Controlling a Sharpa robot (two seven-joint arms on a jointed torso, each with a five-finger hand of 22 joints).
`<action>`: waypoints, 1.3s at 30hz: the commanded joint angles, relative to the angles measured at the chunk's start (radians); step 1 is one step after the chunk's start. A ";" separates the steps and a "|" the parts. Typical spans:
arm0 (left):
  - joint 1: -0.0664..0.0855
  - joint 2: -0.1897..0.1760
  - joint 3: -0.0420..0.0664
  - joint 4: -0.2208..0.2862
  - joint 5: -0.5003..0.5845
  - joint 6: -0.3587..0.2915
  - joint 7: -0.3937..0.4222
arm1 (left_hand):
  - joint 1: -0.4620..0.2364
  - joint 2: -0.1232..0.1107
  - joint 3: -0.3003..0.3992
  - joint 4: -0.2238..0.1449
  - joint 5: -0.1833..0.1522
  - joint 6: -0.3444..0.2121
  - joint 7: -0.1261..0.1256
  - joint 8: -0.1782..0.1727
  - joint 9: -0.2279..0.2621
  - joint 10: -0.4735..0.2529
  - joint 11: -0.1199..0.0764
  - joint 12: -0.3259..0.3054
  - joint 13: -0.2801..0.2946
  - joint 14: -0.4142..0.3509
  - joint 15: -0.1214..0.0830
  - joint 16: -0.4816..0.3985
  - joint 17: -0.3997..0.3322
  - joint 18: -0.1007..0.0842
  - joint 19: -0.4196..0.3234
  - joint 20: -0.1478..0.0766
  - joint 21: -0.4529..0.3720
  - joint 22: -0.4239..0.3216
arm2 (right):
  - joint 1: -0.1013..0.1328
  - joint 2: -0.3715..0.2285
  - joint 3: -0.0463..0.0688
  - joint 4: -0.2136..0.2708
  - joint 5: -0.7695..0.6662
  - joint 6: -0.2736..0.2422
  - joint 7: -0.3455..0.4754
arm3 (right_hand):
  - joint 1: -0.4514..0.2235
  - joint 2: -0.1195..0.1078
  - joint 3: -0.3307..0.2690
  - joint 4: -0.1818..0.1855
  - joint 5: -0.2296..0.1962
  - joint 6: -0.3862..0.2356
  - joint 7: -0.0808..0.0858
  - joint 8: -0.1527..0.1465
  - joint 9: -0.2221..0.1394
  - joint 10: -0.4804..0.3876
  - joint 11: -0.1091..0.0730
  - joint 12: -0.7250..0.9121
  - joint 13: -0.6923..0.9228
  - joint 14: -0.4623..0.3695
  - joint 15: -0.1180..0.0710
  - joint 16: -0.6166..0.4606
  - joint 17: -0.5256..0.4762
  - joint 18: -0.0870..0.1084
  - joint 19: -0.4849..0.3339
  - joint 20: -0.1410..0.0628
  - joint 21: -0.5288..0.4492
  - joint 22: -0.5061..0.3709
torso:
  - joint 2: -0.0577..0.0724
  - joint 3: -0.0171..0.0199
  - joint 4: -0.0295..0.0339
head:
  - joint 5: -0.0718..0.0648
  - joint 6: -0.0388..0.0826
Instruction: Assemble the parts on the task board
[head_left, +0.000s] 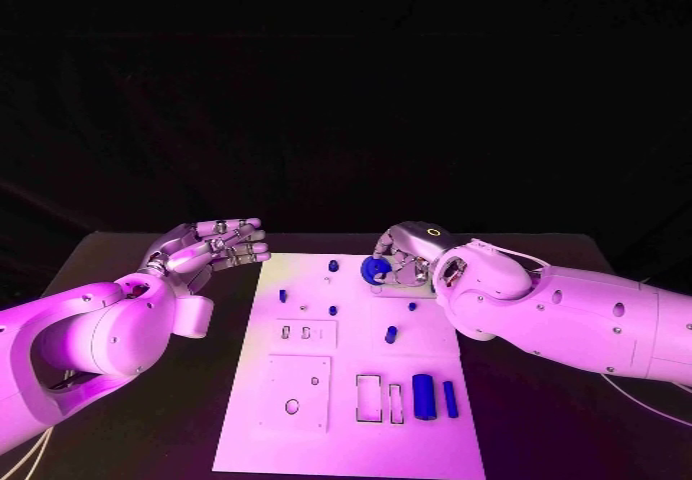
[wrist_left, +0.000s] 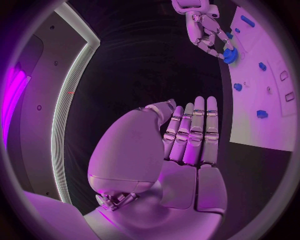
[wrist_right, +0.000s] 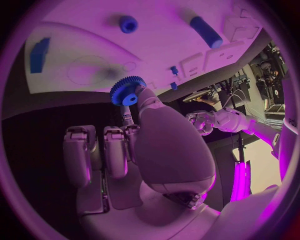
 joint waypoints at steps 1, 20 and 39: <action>0.002 0.002 0.001 0.001 0.000 0.019 0.005 | -0.010 -0.002 0.005 0.002 -0.001 0.002 0.010 -0.001 0.000 0.002 0.003 -0.006 -0.001 0.002 0.001 0.004 0.002 0.002 -0.008 -0.001 0.006 0.001 | 0.001 0.022 0.000 0.012 -0.087 -0.042 -0.013 | -0.011 -0.006 0.008 0.001 0.005 0.043 -0.037 0.005 0.039 0.024 -0.008 0.002 0.142 0.096 -0.004 0.005 0.226 -0.013 0.060 -0.009 0.007 0.207 | 0.000 -0.0009 0.0000 | 0.002 0.001; 0.002 0.005 0.001 0.005 -0.001 0.021 0.004 | -0.010 -0.002 0.005 0.002 -0.001 0.002 0.010 -0.001 0.000 0.002 0.003 -0.006 -0.001 0.002 0.001 0.004 0.002 0.002 -0.008 -0.001 0.006 0.001 | -0.008 0.197 -0.005 -0.093 -0.132 -0.035 -0.011 | -0.024 -0.016 0.024 0.007 0.010 0.040 -0.036 -0.005 0.042 0.024 -0.006 0.002 0.143 0.096 -0.003 0.005 0.227 -0.013 0.062 -0.009 0.009 0.210 | 0.002 -0.0013 0.0009 | 0.008 0.004; 0.002 0.003 0.001 0.008 -0.001 0.021 0.004 | -0.012 -0.004 0.008 -0.001 -0.001 0.002 0.010 -0.001 0.000 0.002 0.003 -0.006 -0.001 0.001 0.001 0.004 0.002 0.002 -0.009 -0.001 0.007 0.001 | -0.021 0.240 -0.017 -0.140 -0.154 0.027 -0.023 | -0.024 -0.020 0.033 0.006 0.012 0.037 -0.034 -0.011 0.043 0.024 -0.005 0.002 0.144 0.097 -0.002 0.006 0.229 -0.014 0.062 -0.009 0.009 0.210 | 0.001 -0.0005 -0.0005 | 0.015 -0.007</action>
